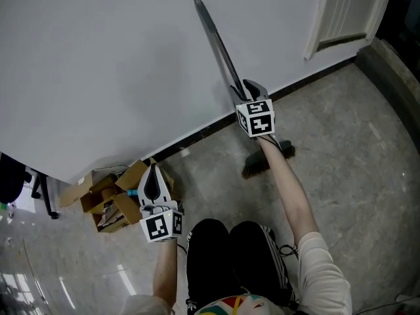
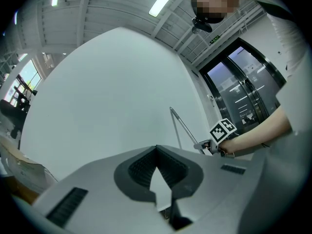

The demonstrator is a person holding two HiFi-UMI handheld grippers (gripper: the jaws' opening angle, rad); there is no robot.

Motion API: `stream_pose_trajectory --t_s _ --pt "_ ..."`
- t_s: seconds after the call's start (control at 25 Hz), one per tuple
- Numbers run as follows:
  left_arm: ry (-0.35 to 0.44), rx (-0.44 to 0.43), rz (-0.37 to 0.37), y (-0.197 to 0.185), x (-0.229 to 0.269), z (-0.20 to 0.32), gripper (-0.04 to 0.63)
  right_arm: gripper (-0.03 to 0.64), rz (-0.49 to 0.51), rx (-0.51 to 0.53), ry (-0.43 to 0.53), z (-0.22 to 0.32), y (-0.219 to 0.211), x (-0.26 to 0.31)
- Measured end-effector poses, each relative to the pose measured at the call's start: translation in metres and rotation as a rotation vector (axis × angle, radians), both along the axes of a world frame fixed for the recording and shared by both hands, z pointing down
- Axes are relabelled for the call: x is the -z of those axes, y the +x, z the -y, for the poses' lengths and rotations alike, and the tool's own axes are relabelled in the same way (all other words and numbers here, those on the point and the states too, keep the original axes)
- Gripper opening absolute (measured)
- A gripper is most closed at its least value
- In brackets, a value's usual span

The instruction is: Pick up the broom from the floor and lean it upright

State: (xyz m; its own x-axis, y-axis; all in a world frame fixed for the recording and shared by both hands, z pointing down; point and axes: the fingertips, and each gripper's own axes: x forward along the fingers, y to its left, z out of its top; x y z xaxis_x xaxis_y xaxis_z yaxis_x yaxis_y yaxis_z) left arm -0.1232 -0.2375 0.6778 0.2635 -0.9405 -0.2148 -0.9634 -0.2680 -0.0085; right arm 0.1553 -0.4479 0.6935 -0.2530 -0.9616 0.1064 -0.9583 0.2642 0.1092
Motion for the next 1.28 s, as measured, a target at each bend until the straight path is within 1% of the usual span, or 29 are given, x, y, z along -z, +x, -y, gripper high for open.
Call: stream_pose_trajectory --t_s 0.08,0.2,0.32,0.4,0.44,0.52,0.6,0.64,0.8,0.88,0.96,1.04,1.16,1.28 --pt "0.000 -0.006 -0.013 0.003 0.002 0.002 0.044 0.163 0.029 0.001 0.023 -0.005 0.003 0.010" --pt "0.000 -0.024 -0.029 0.012 0.007 0.003 0.044 0.163 0.101 0.003 0.052 -0.023 0.008 0.028" --pt "-0.011 -0.062 -0.046 0.027 0.006 0.009 0.043 0.161 0.163 0.033 0.032 -0.056 0.004 0.037" --pt "-0.023 -0.086 -0.050 0.040 0.000 0.014 0.044 0.160 0.180 0.061 0.047 -0.082 -0.002 0.039" --pt "-0.028 -0.097 -0.048 0.046 -0.003 0.016 0.044 0.157 0.173 0.069 0.053 -0.094 -0.005 0.037" --pt "-0.035 -0.120 -0.048 0.058 -0.009 0.020 0.044 0.120 0.118 0.072 0.049 -0.116 -0.013 0.027" --pt "-0.045 -0.133 -0.052 0.065 -0.019 0.024 0.044 0.033 0.043 0.070 0.050 -0.134 -0.022 0.013" --pt "-0.054 -0.135 -0.056 0.067 -0.026 0.026 0.044 0.012 0.020 0.073 0.049 -0.142 -0.027 0.006" --pt "-0.100 -0.129 -0.073 0.070 -0.049 0.034 0.044 0.012 0.018 0.073 0.009 -0.160 -0.038 -0.017" --pt "-0.127 -0.114 -0.079 0.070 -0.047 0.033 0.044 0.012 0.011 0.058 -0.005 -0.167 -0.037 -0.014" --pt "-0.155 -0.102 -0.084 0.071 -0.025 0.031 0.044 0.012 0.008 0.051 -0.020 -0.176 -0.037 0.009" --pt "-0.173 -0.099 -0.087 0.072 0.015 0.027 0.044 0.012 0.022 0.052 -0.053 -0.189 -0.040 0.047" --pt "-0.190 -0.097 -0.087 0.070 0.098 0.016 0.044 0.012 0.024 0.056 -0.123 -0.213 -0.047 0.120" --pt "-0.214 -0.110 -0.094 0.071 0.201 -0.003 0.044 0.012 0.057 0.073 -0.205 -0.246 -0.054 0.212"
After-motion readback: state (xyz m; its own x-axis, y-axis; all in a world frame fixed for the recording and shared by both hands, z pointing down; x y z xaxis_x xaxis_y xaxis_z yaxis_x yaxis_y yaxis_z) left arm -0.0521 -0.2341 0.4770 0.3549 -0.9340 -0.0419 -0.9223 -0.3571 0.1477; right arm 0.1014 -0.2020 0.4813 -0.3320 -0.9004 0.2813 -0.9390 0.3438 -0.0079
